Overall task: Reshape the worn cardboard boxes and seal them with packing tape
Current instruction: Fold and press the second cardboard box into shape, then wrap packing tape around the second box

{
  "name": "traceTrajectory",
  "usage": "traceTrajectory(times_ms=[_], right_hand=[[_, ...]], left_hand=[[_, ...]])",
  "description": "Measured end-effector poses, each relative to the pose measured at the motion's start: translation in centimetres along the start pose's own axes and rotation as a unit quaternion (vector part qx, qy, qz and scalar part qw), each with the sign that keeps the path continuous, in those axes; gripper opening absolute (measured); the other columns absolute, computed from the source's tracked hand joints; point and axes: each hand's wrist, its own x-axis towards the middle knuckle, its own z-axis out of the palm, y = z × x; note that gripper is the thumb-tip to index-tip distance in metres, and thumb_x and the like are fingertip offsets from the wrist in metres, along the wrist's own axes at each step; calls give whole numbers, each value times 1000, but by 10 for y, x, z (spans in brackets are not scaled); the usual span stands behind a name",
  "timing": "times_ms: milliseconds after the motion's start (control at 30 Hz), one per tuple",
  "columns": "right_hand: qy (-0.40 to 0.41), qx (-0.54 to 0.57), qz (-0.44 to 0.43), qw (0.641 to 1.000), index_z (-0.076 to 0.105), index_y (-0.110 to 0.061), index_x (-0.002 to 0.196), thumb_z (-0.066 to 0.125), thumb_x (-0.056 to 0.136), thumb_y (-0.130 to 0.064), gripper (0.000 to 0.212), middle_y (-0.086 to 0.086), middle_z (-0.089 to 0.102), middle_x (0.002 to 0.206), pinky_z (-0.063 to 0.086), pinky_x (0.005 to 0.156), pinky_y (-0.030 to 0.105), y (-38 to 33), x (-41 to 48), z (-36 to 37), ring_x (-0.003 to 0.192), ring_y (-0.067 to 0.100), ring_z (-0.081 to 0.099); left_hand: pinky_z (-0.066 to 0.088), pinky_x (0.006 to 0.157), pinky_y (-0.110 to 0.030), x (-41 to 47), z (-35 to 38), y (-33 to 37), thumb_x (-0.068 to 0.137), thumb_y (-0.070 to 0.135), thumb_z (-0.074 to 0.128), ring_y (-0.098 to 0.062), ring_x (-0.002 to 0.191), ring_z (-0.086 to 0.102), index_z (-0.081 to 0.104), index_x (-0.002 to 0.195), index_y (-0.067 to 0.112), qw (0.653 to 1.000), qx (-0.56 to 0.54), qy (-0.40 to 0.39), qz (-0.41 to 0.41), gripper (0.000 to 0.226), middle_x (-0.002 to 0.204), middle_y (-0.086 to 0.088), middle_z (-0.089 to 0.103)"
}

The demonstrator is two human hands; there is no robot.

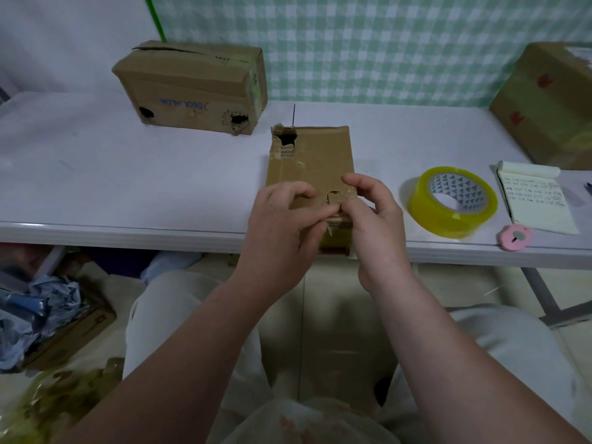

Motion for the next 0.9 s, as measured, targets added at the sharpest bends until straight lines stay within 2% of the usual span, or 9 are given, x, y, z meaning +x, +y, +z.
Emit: traceTrajectory(times_ms=[133,267,400,500,600,800,900], right_hand=[[9,5,-4,1000,65,-32,101,52,87,-5,33,-2,64,106,46,58,16,1,-1,4,86,13,64],[24,-20,-12,999,65,-37,94,49,85,-13,30,2,61,116,47,67,25,3,1,10,99,21,63],[39,-42,-17,998,65,-38,87,46,76,-24,26,4,61,115,52,74,32,3,2,16,99,22,62],[30,-70,-38,996,61,-37,88,43,84,-17,27,-6,53,116,51,92,40,2,1,18,104,15,57],[16,-86,-48,995,58,-32,94,38,92,-8,32,-10,43,114,42,103,37,3,-1,18,108,5,50],[9,-110,-59,992,55,-31,93,36,90,-3,34,-5,41,117,40,105,36,1,0,18,111,9,48],[-44,-127,-45,990,55,-27,104,38,92,-5,30,1,45,122,43,102,36,-4,7,9,113,15,51]], left_hand=[[34,88,-32,0,1,0,83,30,50,-29,106,48,72,107,26,1000,7,1,-5,33,113,-6,59],[34,87,-32,-1,3,2,83,29,48,-30,106,48,73,106,25,1000,16,3,-6,33,113,-7,59],[33,88,-31,-2,4,1,84,30,48,-28,108,46,72,106,26,1000,14,3,-12,33,115,-6,58],[36,88,-33,-1,6,3,85,30,50,-30,107,47,73,105,25,1000,13,11,-18,31,114,-6,59],[38,88,-35,-1,9,3,85,24,57,-32,106,49,73,104,23,999,17,23,-20,25,113,-6,60],[40,89,-36,-2,12,5,87,25,53,-32,105,50,73,105,22,999,22,45,-16,28,111,-9,61],[44,88,-42,-2,15,8,87,27,51,-34,105,51,73,106,22,998,12,52,-30,30,111,-10,61]])
